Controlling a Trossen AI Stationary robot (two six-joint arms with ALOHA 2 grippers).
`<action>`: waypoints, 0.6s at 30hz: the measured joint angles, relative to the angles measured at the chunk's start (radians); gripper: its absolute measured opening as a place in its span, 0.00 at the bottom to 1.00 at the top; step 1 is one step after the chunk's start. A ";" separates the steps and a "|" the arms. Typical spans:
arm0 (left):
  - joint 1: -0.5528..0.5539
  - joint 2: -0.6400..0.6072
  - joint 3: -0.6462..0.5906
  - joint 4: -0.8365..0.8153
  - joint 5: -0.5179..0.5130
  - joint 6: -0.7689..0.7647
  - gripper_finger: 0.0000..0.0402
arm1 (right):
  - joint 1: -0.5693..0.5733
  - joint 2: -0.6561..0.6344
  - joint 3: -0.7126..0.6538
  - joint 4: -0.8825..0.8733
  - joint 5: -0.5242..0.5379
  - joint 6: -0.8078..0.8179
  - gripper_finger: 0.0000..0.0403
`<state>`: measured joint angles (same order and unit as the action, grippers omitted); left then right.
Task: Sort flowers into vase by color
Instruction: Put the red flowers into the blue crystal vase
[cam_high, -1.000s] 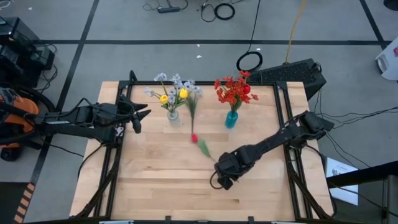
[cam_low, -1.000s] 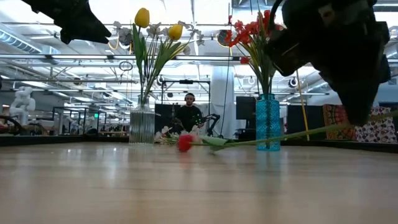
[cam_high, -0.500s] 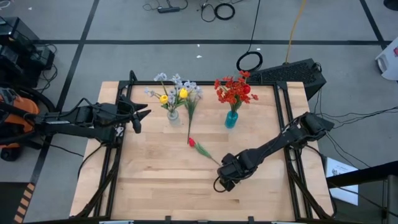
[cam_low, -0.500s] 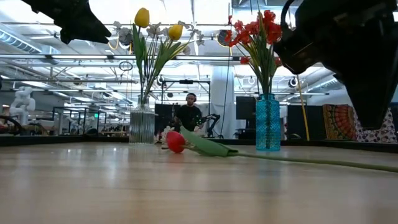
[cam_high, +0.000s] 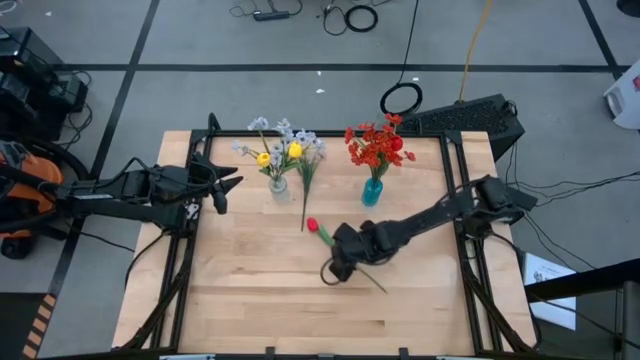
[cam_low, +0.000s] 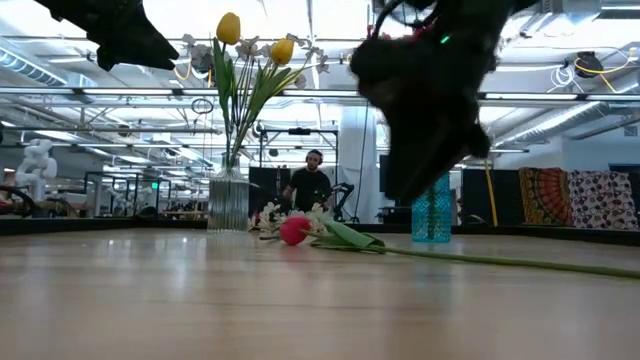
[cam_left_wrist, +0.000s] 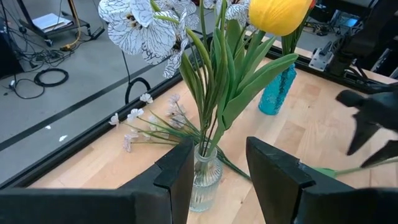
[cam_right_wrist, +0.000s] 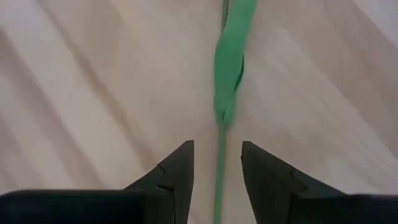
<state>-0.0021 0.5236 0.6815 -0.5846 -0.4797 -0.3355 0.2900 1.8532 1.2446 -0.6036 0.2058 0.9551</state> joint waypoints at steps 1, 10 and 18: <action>0.000 0.000 0.000 0.000 0.000 0.000 0.38 | -0.014 0.007 0.000 0.009 -0.006 -0.007 0.31; 0.000 0.000 0.000 0.000 0.000 0.000 0.38 | -0.068 0.049 0.000 0.052 -0.086 -0.089 0.31; 0.000 0.000 0.000 0.000 0.000 0.000 0.38 | -0.069 0.088 0.000 0.059 -0.103 -0.139 0.31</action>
<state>-0.0021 0.5236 0.6815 -0.5850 -0.4796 -0.3351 0.2211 1.9413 1.2442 -0.5447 0.1033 0.8158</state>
